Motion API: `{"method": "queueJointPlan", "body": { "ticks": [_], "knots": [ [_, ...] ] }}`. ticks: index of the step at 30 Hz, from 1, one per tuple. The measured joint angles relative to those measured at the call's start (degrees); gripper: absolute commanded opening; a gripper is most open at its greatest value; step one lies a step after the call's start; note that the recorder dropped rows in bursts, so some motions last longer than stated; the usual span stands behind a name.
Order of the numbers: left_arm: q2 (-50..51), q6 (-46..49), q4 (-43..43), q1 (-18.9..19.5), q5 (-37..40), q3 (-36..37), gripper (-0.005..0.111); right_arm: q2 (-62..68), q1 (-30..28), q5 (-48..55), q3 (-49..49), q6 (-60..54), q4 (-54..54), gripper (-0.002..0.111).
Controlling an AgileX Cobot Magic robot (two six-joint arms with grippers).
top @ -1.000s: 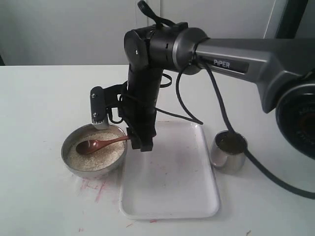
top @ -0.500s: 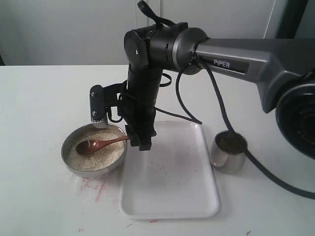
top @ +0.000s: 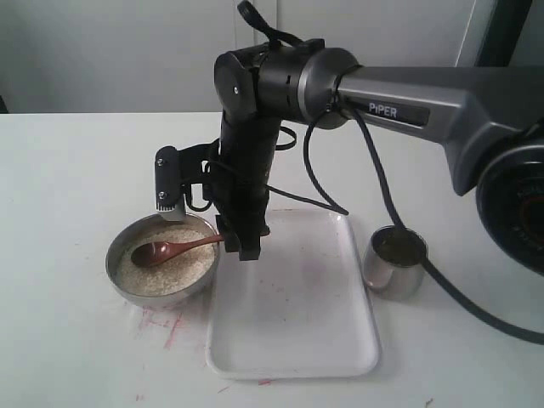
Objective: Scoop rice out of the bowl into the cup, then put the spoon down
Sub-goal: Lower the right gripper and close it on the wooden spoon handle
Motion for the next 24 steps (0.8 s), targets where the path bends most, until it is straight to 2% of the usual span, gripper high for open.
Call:
{"method": "queueJointPlan", "body": {
  "ticks": [24],
  "knots": [
    [0.0, 0.0, 0.0, 0.0, 0.0, 0.0, 0.014, 1.47, 0.0, 0.0, 0.0, 0.0, 0.0, 0.028]
  ]
}}
